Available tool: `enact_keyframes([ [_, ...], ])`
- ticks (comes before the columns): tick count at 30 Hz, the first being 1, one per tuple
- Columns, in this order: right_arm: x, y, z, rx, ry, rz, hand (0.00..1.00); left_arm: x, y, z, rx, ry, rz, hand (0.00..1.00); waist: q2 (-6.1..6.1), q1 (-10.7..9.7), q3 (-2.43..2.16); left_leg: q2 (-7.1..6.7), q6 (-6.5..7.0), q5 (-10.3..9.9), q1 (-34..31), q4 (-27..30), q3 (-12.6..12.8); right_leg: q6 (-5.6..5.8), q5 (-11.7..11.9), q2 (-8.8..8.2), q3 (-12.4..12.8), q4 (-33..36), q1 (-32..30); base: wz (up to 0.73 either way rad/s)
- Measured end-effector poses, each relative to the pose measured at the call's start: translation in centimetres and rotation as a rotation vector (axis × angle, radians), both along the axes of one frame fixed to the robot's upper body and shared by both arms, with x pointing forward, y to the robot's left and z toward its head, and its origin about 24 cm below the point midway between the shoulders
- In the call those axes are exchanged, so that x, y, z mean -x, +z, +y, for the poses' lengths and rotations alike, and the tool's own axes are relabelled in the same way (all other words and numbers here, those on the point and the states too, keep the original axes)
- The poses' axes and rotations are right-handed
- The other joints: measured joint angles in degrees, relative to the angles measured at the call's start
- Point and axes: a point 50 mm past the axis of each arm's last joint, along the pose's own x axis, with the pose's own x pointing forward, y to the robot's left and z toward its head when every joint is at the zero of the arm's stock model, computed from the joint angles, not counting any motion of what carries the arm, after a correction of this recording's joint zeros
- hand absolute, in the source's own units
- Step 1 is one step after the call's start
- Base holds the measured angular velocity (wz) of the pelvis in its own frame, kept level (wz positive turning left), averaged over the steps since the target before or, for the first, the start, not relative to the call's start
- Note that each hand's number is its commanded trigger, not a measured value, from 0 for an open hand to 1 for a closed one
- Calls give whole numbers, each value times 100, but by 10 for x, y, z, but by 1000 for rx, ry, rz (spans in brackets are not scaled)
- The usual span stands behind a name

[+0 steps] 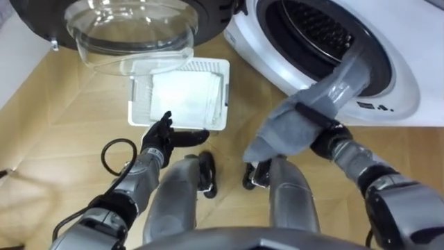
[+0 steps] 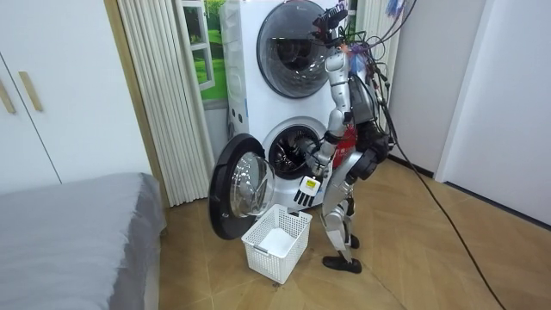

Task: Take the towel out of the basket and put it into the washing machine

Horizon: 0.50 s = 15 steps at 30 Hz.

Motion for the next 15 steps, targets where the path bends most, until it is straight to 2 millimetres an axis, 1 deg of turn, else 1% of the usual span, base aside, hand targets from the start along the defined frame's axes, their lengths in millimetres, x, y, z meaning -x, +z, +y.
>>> enact_keyframes([
  [1, -3, 3, -3, -7, -17, -14, 100, 0, 0, 2, -7, 2, 1, 0, -30, -10, 1, -11, 11, 7, -1, -5, 0, 2, -1, -12, 1, 10, -5, 6],
  [3, -16, 18, -13, -27, -74, -56, 100, 1, 1, 8, -30, 11, 7, 0, -136, -14, -7, -40, 28, 16, 6, 13, 7, 11, -6, -56, 0, 63, -6, 5],
  [4, -21, 23, -14, -27, -79, -68, 100, 0, 2, 9, -34, 9, 4, 0, -157, -13, -6, -40, 30, 17, 0, 29, 10, 11, -6, -60, 2, 75, -11, 0],
  [6, -41, 44, -21, -61, -135, -138, 100, 1, 5, 13, -44, 0, -10, 0, -212, -30, -3, -37, 33, 15, -12, 86, 15, 15, -3, -70, 8, 115, -12, 0],
  [7, -45, 50, -23, -73, -148, -155, 100, 0, 5, 14, -52, -7, -15, 0, -230, -23, 2, -38, 42, 20, -16, 82, 18, 18, 0, -72, 10, 119, -17, 4],
  [8, -51, 56, -21, -128, -174, -173, 100, 1, 6, 15, -70, -16, -18, 0, -276, -14, 22, -43, 51, 26, -21, 59, 22, 18, 4, -80, 13, 130, -27, 4],
  [9, -53, 59, -19, -166, -199, -181, 100, -1, 7, 14, -83, -17, -24, 0, -308, -7, 27, -46, 60, 22, -50, 62, 22, 19, 5, -89, 12, 151, -53, 6],
  [10, -56, 61, -18, -191, -221, -187, 100, -2, 8, 13, -90, -21, -33, 0, -327, -18, 23, -48, 69, 18, -108, 78, 28, 21, 6, -104, 8, 177, -111, 6],
  [11, -58, 63, -17, -196, -227, -189, 0, -1, 8, 13, -93, -24, -36, 0, -330, -35, 24, -49, 76, 21, -140, 84, 37, 21, 6, -118, 0, 191, -139, 9],
  [13, -63, 69, -16, -214, -248, -198, 0, 0, 9, 11, -97, -20, -39, 0, -346, -95, 22, -46, 115, 44, -218, 82, 99, 25, 9, -165, -15, 228, -224, 10],
  [15, -69, 78, -14, -278, -290, -217, 0, 2, 9, 12, -85, 3, -43, 0, -357, -181, 17, -63, 136, 48, -276, 116, 170, 54, -11, -221, 9, 313, -315, 6],
])
